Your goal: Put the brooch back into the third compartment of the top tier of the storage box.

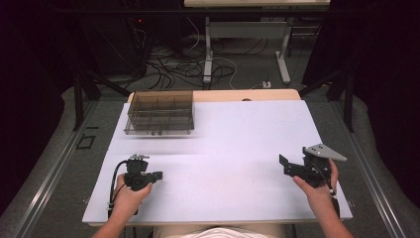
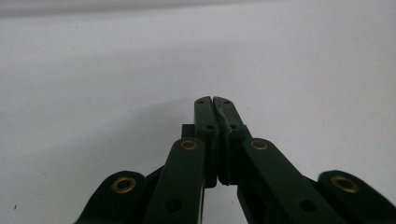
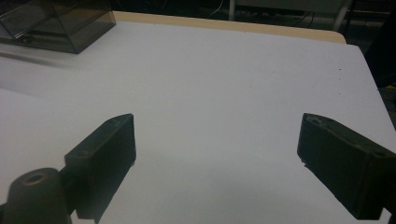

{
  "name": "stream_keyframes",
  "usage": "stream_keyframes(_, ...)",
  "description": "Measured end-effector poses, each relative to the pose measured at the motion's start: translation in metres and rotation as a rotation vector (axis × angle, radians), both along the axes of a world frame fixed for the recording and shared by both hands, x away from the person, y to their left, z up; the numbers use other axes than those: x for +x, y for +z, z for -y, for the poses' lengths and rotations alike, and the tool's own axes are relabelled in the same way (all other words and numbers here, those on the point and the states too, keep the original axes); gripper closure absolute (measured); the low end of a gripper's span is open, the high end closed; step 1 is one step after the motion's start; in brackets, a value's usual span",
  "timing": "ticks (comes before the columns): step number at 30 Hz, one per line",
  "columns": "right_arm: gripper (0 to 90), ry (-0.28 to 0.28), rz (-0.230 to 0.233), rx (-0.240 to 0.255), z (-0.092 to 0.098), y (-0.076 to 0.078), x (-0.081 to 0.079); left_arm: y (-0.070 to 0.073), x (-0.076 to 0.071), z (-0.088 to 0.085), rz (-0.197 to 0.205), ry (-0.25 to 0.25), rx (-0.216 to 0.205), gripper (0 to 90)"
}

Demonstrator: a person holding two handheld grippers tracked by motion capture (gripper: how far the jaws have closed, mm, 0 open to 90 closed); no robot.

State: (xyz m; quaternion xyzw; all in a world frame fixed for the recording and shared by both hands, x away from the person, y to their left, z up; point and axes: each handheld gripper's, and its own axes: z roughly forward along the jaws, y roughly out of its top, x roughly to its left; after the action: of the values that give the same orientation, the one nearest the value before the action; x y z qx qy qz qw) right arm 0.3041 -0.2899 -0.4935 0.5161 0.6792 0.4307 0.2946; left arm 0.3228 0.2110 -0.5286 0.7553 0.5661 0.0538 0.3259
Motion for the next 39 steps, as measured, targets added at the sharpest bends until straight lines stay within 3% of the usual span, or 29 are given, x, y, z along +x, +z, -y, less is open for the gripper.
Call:
stream_keyframes(18, 10.8, 0.004, 0.001, 0.005, -0.002, -0.001, 0.000, 0.008, -0.006, 0.001, 0.072, -0.003, 0.003, 89.8)
stream_keyframes(25, 7.2, 0.013, 0.005, 0.000, -0.001, 0.000, 0.000, 0.012, -0.008, -0.001, 0.093, 0.006, -0.001, 89.9)
stream_keyframes(30, 1.9, 0.028, 0.016, -0.006, -0.004, -0.002, 0.000, 0.015, -0.010, 0.001, 0.129, 0.003, 0.008, 89.9)
stream_keyframes(31, 0.7, 0.038, 0.000, -0.012, -0.003, 0.000, -0.001, 0.015, -0.010, 0.001, 0.129, 0.003, 0.008, 89.9)
stream_keyframes(39, 0.0, 0.044, -0.003, -0.028, -0.004, 0.000, -0.001, 0.018, -0.012, -0.001, 0.151, 0.008, -0.003, 89.9)
